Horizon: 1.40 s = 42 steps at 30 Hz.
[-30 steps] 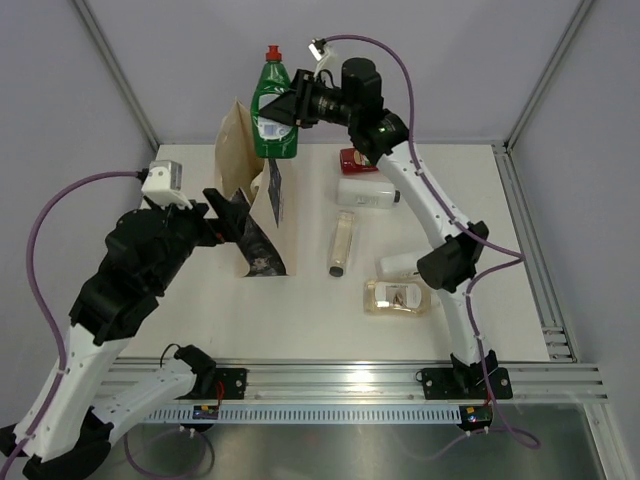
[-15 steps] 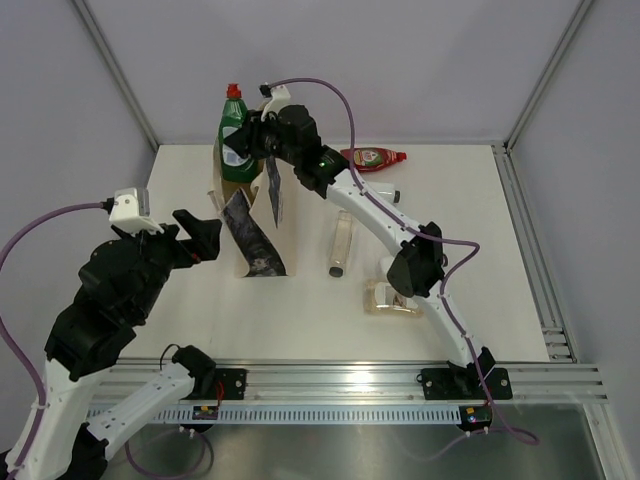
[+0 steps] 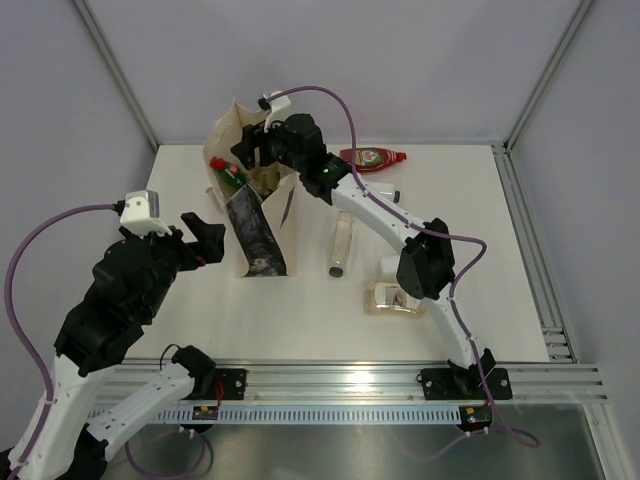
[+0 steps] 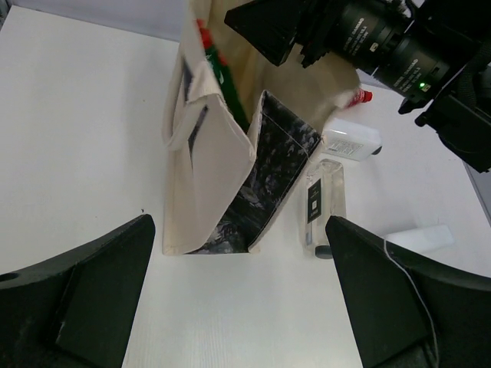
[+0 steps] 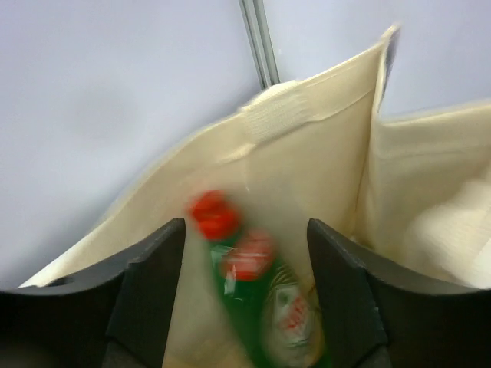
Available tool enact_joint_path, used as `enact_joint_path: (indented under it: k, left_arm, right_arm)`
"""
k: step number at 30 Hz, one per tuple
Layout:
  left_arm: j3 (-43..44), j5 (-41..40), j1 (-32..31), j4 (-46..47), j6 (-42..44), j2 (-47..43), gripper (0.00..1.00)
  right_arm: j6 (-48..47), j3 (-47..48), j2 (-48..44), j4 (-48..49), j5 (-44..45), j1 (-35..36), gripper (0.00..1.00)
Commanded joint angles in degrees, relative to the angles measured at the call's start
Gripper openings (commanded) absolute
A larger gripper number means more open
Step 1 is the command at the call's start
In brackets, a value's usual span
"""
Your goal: Place the personal care products into the canvas bag
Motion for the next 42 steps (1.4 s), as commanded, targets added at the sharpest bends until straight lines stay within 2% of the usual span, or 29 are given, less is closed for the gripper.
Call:
enact_joint_path:
  k: [1,6,9,10,11,16,19,21,26,33,35,38,41,42]
  left_arm:
    - [-0.6,-0.4,0.1,4.6,-0.7,0.0,0.99]
    - [-0.8,0.7,0.1,5.2,-1.1,0.2,0.99]
    - [-0.3,3.5,0.1,6.4,-0.3,1.1,0.99]
    - [0.0,4.2,0.1,6.9,-0.1,1.7,0.99]
    - [1.0,5.6,0.1,7.0,0.6,3.1,0.99]
    - [1.9,8.1,0.1,8.9,1.9,6.9,0.99]
    - [1.8,9.8,0.1,11.7,3.4,9.0,0.99]
    - [2.6,10.9,0.1,12.7,4.4,12.2,0.99]
    - [8.6,23.1,0.1,16.2,3.0,23.7,0.99]
    - [13.0,36.2,-1.3,15.3,-4.7,43.8,0.91]
    - [14.4,36.4,-2.8,13.7,-6.2,50.6,0.9]
    - [18.1,32.5,-5.5,10.9,-7.1,59.6,0.91]
    - [22.9,27.8,-7.2,8.7,-6.0,66.2,0.94]
    - [24.1,26.0,-7.8,8.3,-5.4,70.4,0.98]
  right_arm:
    - [-3.7,0.9,-7.7,7.9,-3.5,-0.4,0.76]
    - [-3.5,2.4,-8.1,7.0,-6.2,-1.0,0.79]
    - [-2.6,4.3,-8.6,5.7,-14.9,-2.9,0.8]
    - [-2.2,4.6,-8.8,5.6,-21.9,-3.6,0.86]
    - [-0.9,5.6,-8.8,5.5,-25.3,-5.0,0.87]
    - [0.2,7.0,-9.7,-2.0,-32.5,-7.4,0.9]
    - [1.8,1.6,-12.7,-2.4,-34.4,-9.6,0.89]
    - [1.6,-0.8,-14.1,-6.2,-35.4,-10.9,0.89]
    - [-0.1,-13.9,-23.1,-14.7,-36.8,-18.4,0.9]
    - [-18.6,-33.2,-34.6,-30.4,-47.3,-32.9,0.99]
    - [-23.2,-38.7,-37.1,-35.6,-47.5,-37.4,0.99]
    - [-25.8,-45.6,-39.8,-39.3,-46.5,-41.9,1.0]
    - [-26.1,-52.4,-42.1,-38.6,-47.4,-48.0,0.99]
    - [-26.2,-53.7,-42.7,-38.2,-47.9,-50.1,0.99]
